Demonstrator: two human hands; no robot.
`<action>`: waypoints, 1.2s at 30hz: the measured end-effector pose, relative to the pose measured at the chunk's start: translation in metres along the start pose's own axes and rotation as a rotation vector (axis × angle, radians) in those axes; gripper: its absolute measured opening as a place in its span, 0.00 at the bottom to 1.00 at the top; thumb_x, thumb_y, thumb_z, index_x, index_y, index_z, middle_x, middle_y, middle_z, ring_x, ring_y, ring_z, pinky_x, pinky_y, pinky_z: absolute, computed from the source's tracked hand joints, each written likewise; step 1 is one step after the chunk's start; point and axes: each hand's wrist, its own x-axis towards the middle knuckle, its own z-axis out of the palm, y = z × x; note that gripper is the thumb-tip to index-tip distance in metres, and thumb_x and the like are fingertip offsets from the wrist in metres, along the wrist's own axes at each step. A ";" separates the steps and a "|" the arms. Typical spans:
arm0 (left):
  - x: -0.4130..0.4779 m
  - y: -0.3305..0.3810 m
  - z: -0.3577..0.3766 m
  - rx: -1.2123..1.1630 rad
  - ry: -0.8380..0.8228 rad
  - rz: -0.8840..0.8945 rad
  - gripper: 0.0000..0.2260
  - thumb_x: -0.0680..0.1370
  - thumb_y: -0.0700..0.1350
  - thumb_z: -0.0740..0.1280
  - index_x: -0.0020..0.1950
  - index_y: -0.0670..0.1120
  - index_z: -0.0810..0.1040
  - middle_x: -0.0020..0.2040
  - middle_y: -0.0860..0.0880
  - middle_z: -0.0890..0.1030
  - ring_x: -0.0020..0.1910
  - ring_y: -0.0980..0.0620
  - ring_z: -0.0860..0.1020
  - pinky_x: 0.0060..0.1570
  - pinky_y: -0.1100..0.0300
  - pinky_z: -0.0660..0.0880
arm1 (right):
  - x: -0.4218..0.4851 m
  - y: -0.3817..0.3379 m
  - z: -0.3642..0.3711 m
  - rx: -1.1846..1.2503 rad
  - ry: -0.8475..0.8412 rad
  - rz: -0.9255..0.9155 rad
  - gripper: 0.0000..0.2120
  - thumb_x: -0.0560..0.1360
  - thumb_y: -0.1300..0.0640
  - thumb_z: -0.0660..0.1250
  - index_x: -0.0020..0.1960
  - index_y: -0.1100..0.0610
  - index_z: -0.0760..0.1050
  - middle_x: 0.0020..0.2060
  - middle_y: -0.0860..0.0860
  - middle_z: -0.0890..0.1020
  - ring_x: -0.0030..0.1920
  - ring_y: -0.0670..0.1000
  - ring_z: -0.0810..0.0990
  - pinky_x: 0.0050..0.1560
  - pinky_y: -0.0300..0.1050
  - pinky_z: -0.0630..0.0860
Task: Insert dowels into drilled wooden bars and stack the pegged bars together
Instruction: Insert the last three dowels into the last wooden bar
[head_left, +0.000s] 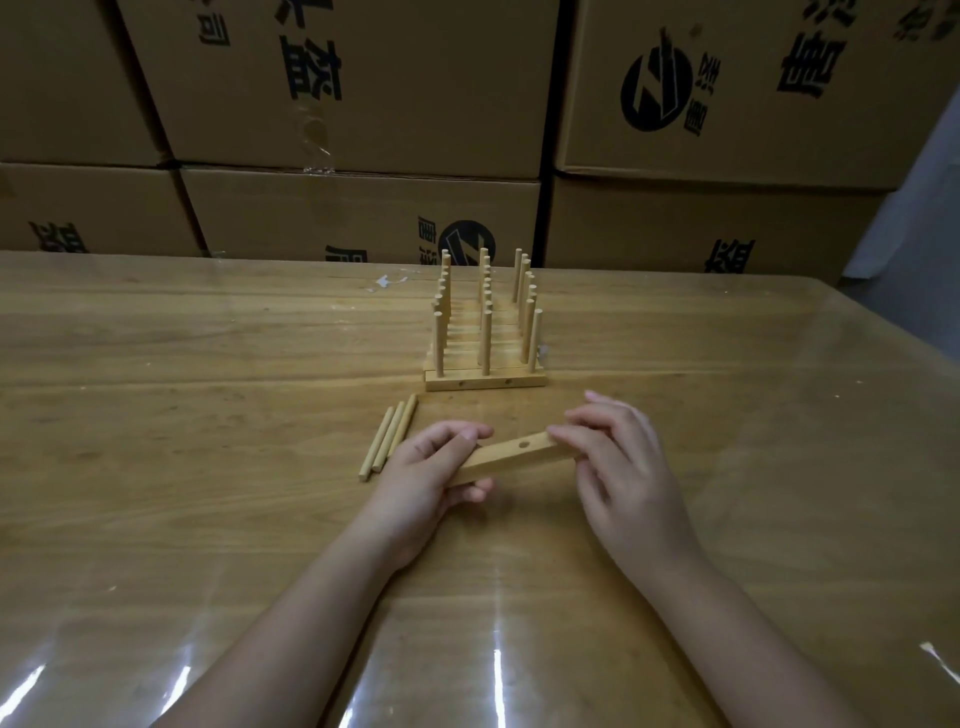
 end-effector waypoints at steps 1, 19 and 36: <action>0.000 0.000 0.001 -0.002 0.008 0.013 0.10 0.71 0.46 0.68 0.49 0.43 0.81 0.38 0.49 0.82 0.31 0.52 0.79 0.29 0.66 0.76 | -0.001 0.002 0.001 0.007 -0.022 0.066 0.15 0.72 0.68 0.64 0.57 0.60 0.78 0.57 0.56 0.75 0.62 0.53 0.71 0.65 0.40 0.67; -0.009 0.000 0.004 0.503 -0.161 0.030 0.12 0.76 0.44 0.68 0.58 0.55 0.79 0.48 0.55 0.81 0.46 0.58 0.80 0.44 0.67 0.75 | 0.000 0.015 0.008 0.934 0.069 0.778 0.17 0.71 0.62 0.70 0.56 0.48 0.74 0.51 0.47 0.82 0.54 0.47 0.81 0.57 0.44 0.77; -0.007 0.011 0.005 0.242 -0.008 0.014 0.15 0.67 0.53 0.69 0.50 0.47 0.82 0.37 0.50 0.82 0.34 0.56 0.79 0.32 0.62 0.75 | 0.019 0.007 0.054 0.314 -0.336 0.550 0.08 0.78 0.57 0.61 0.49 0.45 0.75 0.48 0.40 0.78 0.53 0.44 0.76 0.51 0.37 0.70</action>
